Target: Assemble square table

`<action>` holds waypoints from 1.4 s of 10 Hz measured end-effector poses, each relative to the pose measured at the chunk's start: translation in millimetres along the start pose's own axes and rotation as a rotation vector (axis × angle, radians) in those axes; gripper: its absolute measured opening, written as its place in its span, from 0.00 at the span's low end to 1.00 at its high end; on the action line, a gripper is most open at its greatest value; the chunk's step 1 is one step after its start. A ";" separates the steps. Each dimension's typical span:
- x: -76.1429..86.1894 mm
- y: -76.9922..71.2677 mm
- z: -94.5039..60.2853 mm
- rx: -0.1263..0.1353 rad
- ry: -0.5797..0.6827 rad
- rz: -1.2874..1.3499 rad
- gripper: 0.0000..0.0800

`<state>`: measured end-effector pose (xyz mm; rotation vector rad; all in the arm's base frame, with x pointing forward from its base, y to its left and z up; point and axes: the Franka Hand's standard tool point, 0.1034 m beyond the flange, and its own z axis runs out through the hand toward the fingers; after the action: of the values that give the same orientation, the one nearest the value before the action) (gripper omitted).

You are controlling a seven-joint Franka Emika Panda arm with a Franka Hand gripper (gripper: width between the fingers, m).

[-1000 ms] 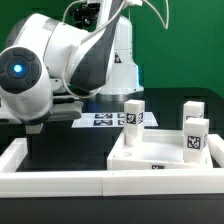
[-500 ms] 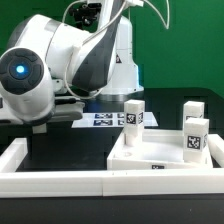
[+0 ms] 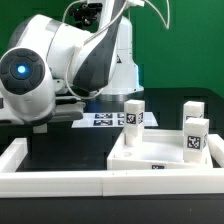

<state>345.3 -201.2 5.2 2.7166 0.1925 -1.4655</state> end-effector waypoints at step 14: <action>-23.7 -41.7 -108.9 0.027 0.253 0.094 0.36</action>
Offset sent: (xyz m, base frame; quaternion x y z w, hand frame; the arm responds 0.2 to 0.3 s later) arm 0.0185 0.0332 0.0671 0.0437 -0.0492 0.0651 0.9957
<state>417.1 -150.8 85.5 2.8825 0.0538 -1.1063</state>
